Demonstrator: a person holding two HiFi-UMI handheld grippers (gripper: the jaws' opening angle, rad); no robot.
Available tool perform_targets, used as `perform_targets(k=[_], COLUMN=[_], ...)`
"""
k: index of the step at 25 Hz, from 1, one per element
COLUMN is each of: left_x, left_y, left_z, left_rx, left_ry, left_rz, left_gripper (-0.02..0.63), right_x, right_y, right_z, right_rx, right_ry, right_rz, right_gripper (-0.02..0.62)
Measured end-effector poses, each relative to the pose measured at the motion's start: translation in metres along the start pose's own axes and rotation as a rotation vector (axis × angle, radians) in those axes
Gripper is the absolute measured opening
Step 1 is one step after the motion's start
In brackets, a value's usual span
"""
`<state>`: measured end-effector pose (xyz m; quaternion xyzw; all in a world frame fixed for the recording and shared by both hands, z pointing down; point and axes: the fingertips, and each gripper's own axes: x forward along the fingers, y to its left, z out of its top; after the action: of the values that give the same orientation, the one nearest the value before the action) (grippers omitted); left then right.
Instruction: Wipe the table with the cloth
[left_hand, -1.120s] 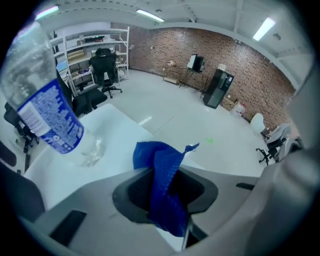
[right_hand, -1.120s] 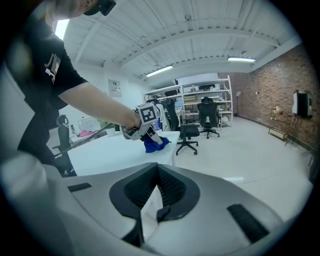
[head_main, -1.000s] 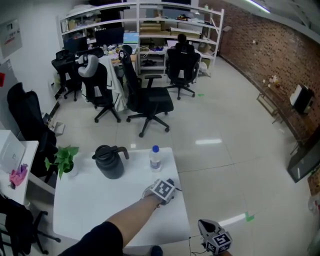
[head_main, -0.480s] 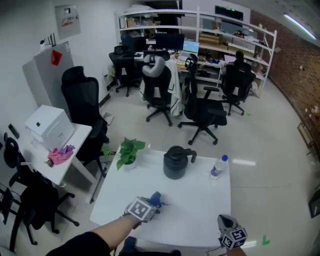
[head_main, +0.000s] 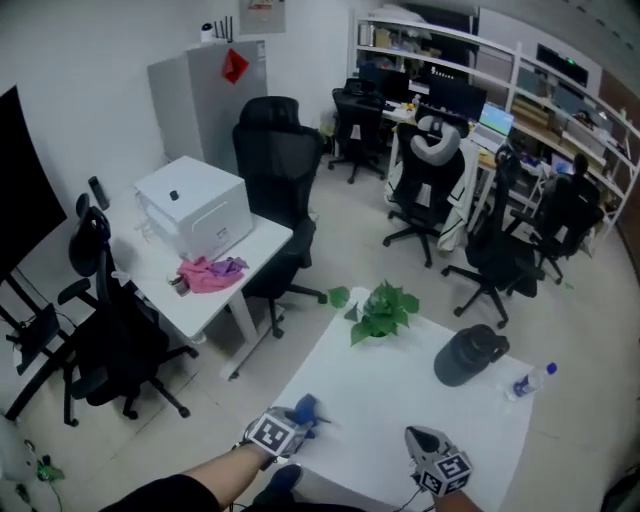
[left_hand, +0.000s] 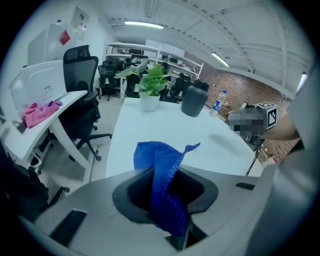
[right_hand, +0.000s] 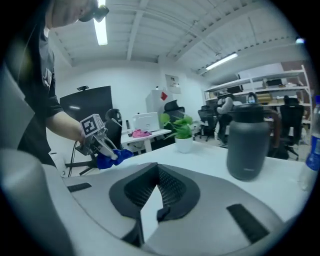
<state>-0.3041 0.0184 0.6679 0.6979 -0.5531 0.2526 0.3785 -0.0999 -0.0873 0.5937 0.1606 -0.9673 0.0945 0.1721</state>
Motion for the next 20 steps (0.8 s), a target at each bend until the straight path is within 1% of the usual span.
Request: perform_targets(k=[4, 6, 8, 10, 12, 14, 16, 17, 18, 20], left_x=[-0.017, -0.021, -0.018, -0.012, -0.008, -0.004, -0.002, -0.001, -0.002, -0.004], left_y=[0.049, 0.065, 0.072, 0.073, 0.075, 0.077, 0.074, 0.07, 0.065, 0.054], left_z=[-0.035, -0.052, -0.069, -0.08, -0.082, -0.08, -0.079, -0.078, -0.076, -0.066], left_rx=[-0.044, -0.065, -0.069, -0.033, 0.017, 0.035, 0.053, 0.061, 0.064, 0.057], left_ry=[-0.028, -0.04, -0.029, -0.022, -0.026, -0.014, 0.011, 0.02, 0.024, 0.01], left_rz=[0.035, 0.057, 0.062, 0.062, 0.079, 0.084, 0.07, 0.055, 0.036, -0.003], left_gripper=[0.109, 0.109, 0.11, 0.114, 0.115, 0.117, 0.127, 0.142, 0.171, 0.296], right_x=[0.086, 0.114, 0.13, 0.14, 0.145, 0.147, 0.143, 0.139, 0.135, 0.124], right_y=[0.064, 0.092, 0.114, 0.127, 0.133, 0.132, 0.128, 0.125, 0.121, 0.11], right_z=[0.013, 0.013, 0.012, 0.009, 0.007, 0.004, 0.001, 0.001, 0.002, 0.004], right_rx=[-0.051, -0.075, -0.098, -0.113, -0.119, -0.12, -0.115, -0.11, -0.106, -0.098], right_ry=[0.022, 0.041, 0.062, 0.078, 0.088, 0.094, 0.096, 0.094, 0.09, 0.077], right_rz=[0.144, 0.207, 0.256, 0.283, 0.29, 0.287, 0.274, 0.265, 0.255, 0.233], right_gripper=[0.014, 0.014, 0.014, 0.014, 0.014, 0.014, 0.014, 0.014, 0.014, 0.014])
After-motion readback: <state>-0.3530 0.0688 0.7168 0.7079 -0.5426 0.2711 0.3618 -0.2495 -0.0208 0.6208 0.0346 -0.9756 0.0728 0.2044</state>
